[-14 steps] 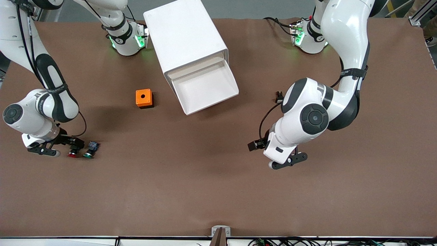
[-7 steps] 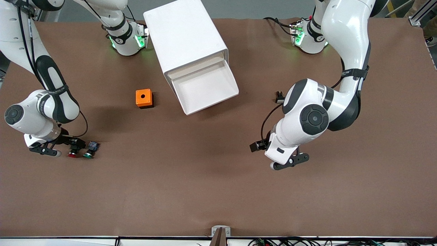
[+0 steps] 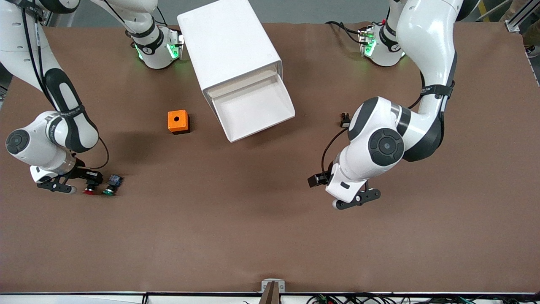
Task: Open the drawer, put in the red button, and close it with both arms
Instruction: 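Grasp the red push button with the right gripper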
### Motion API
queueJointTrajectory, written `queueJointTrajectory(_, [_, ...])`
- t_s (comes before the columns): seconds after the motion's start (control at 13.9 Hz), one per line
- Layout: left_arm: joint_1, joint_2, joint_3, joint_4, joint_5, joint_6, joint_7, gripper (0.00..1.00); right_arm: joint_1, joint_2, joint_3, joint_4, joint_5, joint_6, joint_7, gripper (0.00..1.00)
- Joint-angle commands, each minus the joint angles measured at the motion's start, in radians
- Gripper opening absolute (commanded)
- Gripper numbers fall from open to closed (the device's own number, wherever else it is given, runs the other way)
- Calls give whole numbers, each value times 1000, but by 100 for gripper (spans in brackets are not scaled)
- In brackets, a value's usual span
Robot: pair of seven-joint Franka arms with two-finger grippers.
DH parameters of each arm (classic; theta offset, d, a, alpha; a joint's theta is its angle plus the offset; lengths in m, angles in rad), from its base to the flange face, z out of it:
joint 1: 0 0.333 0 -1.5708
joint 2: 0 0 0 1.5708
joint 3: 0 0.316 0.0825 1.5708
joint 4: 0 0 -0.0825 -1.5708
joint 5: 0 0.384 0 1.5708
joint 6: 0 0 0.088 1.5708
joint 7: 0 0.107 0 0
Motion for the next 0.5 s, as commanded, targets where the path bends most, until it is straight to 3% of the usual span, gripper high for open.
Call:
queueJointTrajectory(0.0, [1,-31,-4,-33,29,15,0,100,-1,-71,5,11,19,-97,-15,0])
queueJointTrajectory(0.43, [0,-31,-5,-34,35,15,0,100,82,-342,7,17,21,-503,171,0])
